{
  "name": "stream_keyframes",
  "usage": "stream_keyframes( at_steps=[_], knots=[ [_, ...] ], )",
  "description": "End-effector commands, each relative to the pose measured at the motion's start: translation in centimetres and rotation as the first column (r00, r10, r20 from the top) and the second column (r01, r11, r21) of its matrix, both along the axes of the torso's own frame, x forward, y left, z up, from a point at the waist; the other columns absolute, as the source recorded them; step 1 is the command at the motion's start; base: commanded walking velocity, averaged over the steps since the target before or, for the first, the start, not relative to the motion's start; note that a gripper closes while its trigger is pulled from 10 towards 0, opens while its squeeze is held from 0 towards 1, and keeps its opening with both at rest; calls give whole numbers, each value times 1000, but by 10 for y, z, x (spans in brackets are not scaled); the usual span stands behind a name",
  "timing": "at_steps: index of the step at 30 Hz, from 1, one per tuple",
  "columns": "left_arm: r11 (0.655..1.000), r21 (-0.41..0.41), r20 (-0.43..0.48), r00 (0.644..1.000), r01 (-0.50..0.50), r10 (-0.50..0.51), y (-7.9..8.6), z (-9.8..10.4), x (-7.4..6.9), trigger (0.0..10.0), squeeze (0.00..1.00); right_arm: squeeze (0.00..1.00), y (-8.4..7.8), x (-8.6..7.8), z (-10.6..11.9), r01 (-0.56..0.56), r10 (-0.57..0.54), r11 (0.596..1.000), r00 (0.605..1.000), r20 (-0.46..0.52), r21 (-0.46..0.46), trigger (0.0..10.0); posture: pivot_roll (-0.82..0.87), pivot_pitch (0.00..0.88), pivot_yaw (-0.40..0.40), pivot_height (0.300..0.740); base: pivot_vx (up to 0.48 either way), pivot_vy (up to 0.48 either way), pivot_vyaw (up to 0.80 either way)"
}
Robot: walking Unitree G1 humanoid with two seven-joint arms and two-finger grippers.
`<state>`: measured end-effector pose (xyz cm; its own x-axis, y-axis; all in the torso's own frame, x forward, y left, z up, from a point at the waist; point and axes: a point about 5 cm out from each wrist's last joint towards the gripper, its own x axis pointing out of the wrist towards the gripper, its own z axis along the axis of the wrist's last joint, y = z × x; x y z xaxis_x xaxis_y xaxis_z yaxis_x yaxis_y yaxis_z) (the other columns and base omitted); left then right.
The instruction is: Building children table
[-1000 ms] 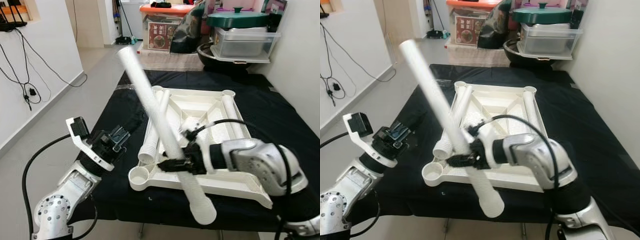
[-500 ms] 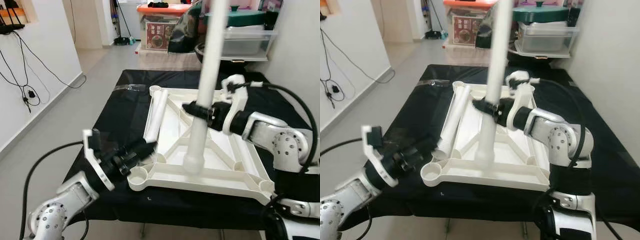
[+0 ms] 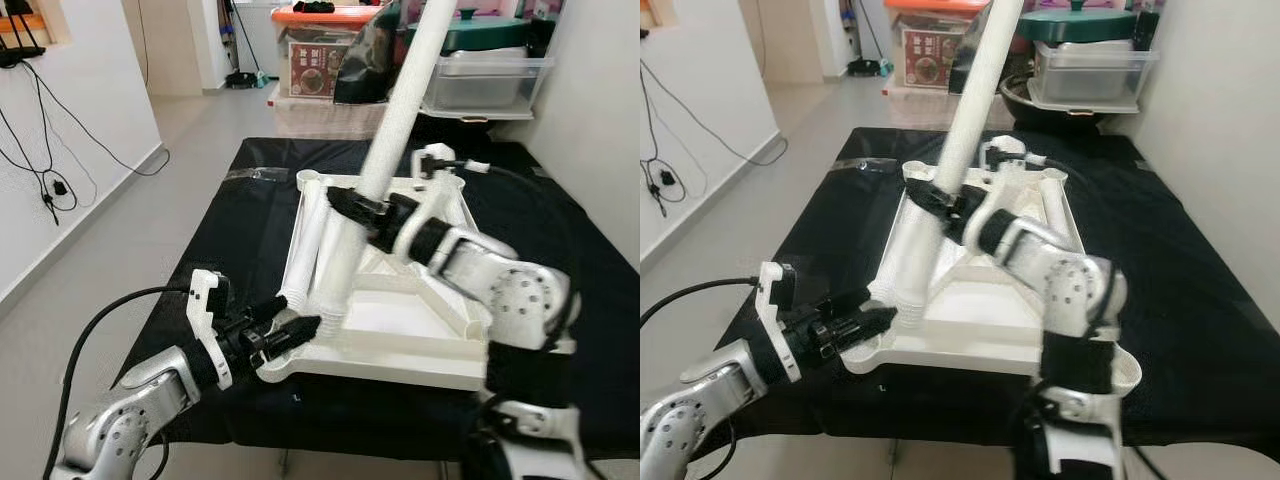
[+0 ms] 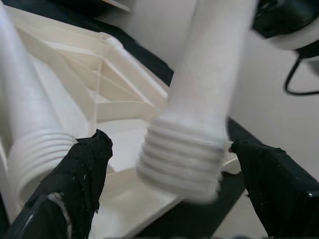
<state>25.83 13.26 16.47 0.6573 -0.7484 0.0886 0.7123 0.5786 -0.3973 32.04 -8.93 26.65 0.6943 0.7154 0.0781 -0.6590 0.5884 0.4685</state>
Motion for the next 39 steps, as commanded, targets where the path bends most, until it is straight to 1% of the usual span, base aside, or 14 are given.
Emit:
stream_keyframes(
  at_steps=[1, 2, 4, 6, 10, 13, 19, 23, 24, 26, 27, 29, 30, 39],
  knots=[
    [999, 31, 16, 1000, -23, 23, -2, -2, 3, 10000, 0, 0, 9, -4, 8, -27, 26, 1000, 999, 26, 8, 0, -37, 0, -8, 740, 0, 0, 0],
    [999, 31, 16, 1000, -23, 23, -2, -2, 3, 10000, 0, 0, 9, -4, 8, -27, 26, 1000, 999, 26, 8, 0, -37, 0, -8, 740, 0, 0, 0],
    [996, 84, 68, 997, -34, 28, -6, 1, 5, 10000, 0, 0, 22, -8, 8, -72, 71, 997, 997, 19, 24, 0, -31, 0, -13, 740, 0, 0, 0],
    [995, 99, 96, 995, -34, 24, -8, 4, 5, 10000, 0, 0, 28, -10, 7, -89, 89, 996, 996, 14, 27, 0, -29, 0, -15, 740, 0, 0, 0],
    [995, 96, 127, 992, -15, 3, -12, 8, 4, 10000, 0, 0, 36, -13, 3, -109, 109, 994, 994, 2, 30, 0, -26, 0, -17, 740, 0, 0, 0],
    [992, 104, 125, 989, 66, -78, -23, 4, -2, 10000, 0, 0, 43, -15, -1, -121, 122, 992, 992, -17, 35, 0, -31, 0, -13, 740, 0, 0, 0],
    [975, 144, 124, 975, 167, -185, -33, 0, -9, 10000, 0, 0, 48, -16, 0, -124, 125, 992, 992, -19, 37, 0, -39, 0, -9, 740, 0, 0, 0],
    [974, 146, 127, 973, 175, -194, -34, -1, -9, 10000, 0, 0, 49, -16, 0, -123, 124, 992, 992, -19, 37, 0, -39, 0, -9, 740, 0, 0, 0],
    [973, 145, 127, 972, 178, -197, -34, -1, -9, 8980, 0, 0, 49, -16, 0, -124, 124, 992, 992, -18, 37, 0, -47, 0, -2, 740, 0, 0, 0],
    [973, 144, 127, 972, 181, -199, -34, -1, -9, 8980, 0, 0, 50, -17, 0, -123, 124, 992, 992, -17, 37, 0, -47, 0, -2, 740, 0, 0, 0],
    [972, 146, 128, 971, 182, -201, -34, -2, -9, 2078, 0, 0, 50, -17, 1, -122, 123, 992, 992, -14, 39, 0, -49, 0, -1, 740, 0, 0, 0],
    [972, 147, 129, 971, 183, -203, -34, -2, -9, 2078, 0, 0, 50, -17, 1, -120, 120, 992, 993, -13, 40, 0, -49, 0, -1, 740, 0, 0, 0],
    [971, 149, 129, 970, 187, -206, -34, -2, -9, 0, 0, 0, 50, -17, 2, -118, 118, 992, 993, -12, 42, 0, -49, 0, -1, 740, 0, 0, 0],
    [966, 157, 137, 964, 207, -229, -35, -3, -11, 0, 0, 0, 49, -16, 3, -108, 108, 993, 994, -8, 48, 0, -42, 0, -3, 740, 0, 0, 0]
  ],
)
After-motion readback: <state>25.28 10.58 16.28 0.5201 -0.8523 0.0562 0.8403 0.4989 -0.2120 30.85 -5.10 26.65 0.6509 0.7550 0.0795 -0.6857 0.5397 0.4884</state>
